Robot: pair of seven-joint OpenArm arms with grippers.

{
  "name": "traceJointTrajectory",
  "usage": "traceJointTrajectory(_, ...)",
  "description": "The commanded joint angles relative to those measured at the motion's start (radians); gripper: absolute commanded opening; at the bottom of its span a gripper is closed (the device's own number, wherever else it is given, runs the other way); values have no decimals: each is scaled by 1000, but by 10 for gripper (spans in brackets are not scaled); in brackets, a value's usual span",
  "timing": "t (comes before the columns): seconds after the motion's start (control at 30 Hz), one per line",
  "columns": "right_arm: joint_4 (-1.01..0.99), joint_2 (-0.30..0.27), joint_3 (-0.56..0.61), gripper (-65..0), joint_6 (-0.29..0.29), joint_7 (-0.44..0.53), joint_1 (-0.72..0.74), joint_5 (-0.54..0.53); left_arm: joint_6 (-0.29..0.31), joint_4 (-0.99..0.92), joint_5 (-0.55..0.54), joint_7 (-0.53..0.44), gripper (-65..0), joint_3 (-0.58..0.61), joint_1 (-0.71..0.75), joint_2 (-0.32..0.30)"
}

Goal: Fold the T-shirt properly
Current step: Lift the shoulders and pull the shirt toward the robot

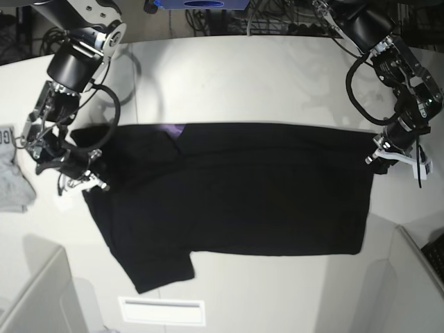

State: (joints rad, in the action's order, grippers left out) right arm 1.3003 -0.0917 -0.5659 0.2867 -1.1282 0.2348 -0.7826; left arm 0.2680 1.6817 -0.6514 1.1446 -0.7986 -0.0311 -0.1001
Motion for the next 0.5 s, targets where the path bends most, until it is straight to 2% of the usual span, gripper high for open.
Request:
traceJointTrajectory(0.0,14,-13,-1,-650,4,15,25,-24,6,16,-15,-18,-650,-2,-16,-13)
traceJointTrajectory(0.3,22,-12,2,-647,4,6,22,-30,6,-50,-15,-18,-650,-6,-17,-17)
traceJointTrajectory(0.37,22,-10,-3,-534,4,6,21,-31,6,-53,-15,-18,-643,-6,-17,-17)
traceJointTrajectory(0.47,40,-10,-4,-407,4,7,15,-31,6,-48,-20,-19,-410,-6,-19,-17)
